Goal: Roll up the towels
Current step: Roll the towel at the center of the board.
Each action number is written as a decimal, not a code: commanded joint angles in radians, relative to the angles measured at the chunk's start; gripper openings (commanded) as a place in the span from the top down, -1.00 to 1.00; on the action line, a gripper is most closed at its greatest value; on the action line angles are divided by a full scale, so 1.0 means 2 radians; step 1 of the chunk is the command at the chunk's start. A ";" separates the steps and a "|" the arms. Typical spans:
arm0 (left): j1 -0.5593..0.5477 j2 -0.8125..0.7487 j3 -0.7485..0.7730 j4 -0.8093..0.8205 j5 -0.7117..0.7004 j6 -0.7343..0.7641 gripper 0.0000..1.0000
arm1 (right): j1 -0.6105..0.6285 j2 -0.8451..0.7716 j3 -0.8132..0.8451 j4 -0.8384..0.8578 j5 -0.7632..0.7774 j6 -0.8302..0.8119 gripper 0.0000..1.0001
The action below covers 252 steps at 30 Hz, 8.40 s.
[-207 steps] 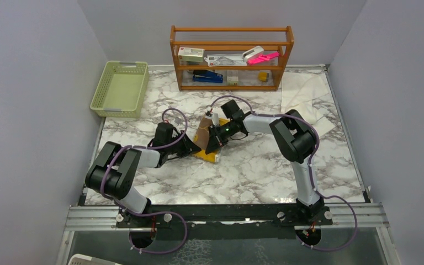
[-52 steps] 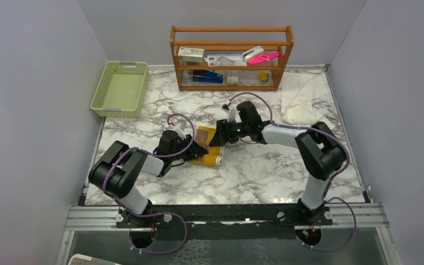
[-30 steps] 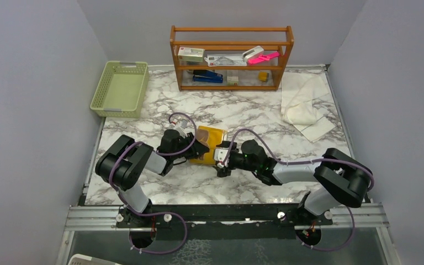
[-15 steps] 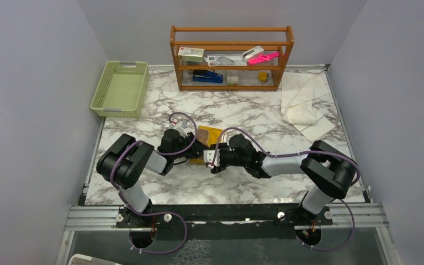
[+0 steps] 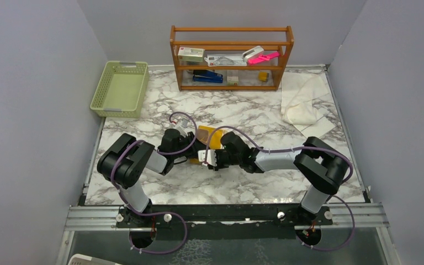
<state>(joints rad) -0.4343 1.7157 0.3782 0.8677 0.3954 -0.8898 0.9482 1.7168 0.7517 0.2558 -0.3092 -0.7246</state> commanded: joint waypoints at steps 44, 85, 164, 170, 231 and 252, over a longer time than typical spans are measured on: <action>0.059 -0.283 -0.009 -0.218 0.117 0.030 0.12 | -0.175 0.266 0.175 -0.065 -0.382 0.669 0.72; 0.023 0.019 -0.008 -0.127 0.015 0.054 0.26 | -0.015 -0.079 -0.081 0.143 -0.016 0.074 -0.56; 0.046 -0.173 0.099 -0.230 0.110 -0.030 0.16 | -0.218 0.253 0.216 -0.155 -0.323 0.587 0.98; 0.045 -0.158 0.109 -0.230 0.129 -0.044 0.20 | -0.219 0.256 0.216 -0.158 -0.322 0.583 0.98; 0.010 0.101 0.099 -0.175 0.010 0.074 0.33 | -0.079 -0.029 -0.046 0.126 -0.053 0.034 -0.79; 0.010 0.096 0.114 -0.211 0.000 0.064 1.00 | -0.055 0.022 0.056 -0.098 0.031 0.081 -0.25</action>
<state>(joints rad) -0.4080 1.8435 0.6479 0.6884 0.5087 -0.8352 0.8310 1.7184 0.8291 0.1707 -0.2916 -0.5877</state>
